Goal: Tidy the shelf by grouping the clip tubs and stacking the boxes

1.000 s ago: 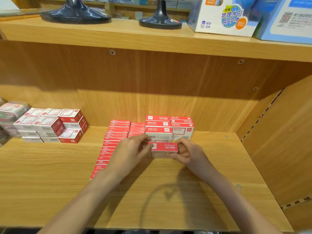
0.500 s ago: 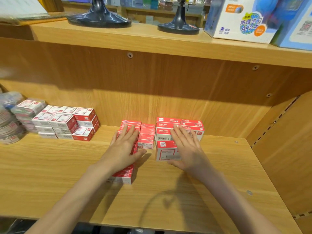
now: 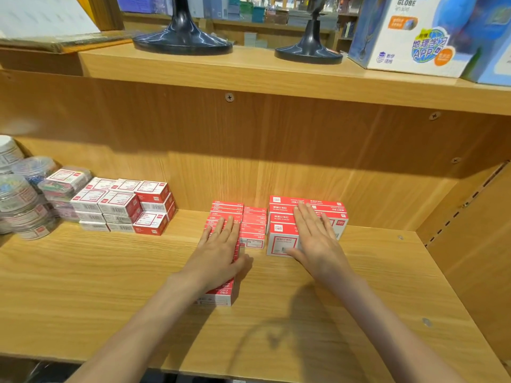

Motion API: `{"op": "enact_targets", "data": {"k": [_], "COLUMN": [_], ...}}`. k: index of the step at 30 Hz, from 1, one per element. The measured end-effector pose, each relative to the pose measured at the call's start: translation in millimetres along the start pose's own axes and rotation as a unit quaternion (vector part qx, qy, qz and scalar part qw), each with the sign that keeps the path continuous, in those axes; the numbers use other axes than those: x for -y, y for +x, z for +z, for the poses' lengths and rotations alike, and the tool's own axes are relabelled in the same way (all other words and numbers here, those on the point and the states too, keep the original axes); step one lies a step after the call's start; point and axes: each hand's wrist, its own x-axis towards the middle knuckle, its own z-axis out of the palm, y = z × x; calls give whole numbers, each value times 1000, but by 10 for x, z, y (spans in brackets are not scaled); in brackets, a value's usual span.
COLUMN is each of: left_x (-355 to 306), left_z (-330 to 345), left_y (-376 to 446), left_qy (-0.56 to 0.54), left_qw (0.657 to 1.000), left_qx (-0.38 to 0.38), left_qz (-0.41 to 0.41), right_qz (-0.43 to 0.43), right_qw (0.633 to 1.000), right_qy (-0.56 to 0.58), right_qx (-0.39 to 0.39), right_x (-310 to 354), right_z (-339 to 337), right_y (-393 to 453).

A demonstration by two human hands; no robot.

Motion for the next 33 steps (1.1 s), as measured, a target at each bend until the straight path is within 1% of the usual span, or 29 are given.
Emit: {"op": "enact_targets", "data": {"k": [3,5,8,15,20,26,28,30,33], "left_x": [-1,-4,-7,-13,0,2,12,13,-61], "left_z": [-9,-40,-100,-138,-108,-71,-54,-52,-138], "left_y": [6,11,42,103,101,100,107,95,-7], "left_qy": [-6,-2,4,5,10,10,-1,-24,-79], "left_qw": [1000,1000,999,999,999,998,997,993,986], "left_qx": [-1,-15,-38,-30,-43,-63,-77,-110,-138], "left_qz": [5,15,28,24,24,26,31,36,46], "right_qz": [25,28,28,32,32,46,48,46,31], "right_qw": [999,999,999,998,997,997,997,998,998], "right_qy": [-15,-24,4,-25,-37,-23,-18,-7,43], "right_qx": [16,20,22,56,51,54,51,49,41], "right_x": [11,21,-13,-86,-79,-35,-46,-48,31], "right_z": [-13,-37,-88,-113,-129,-161,-159,-169,-271], "right_y": [18,13,24,95,89,85,86,95,74]}}
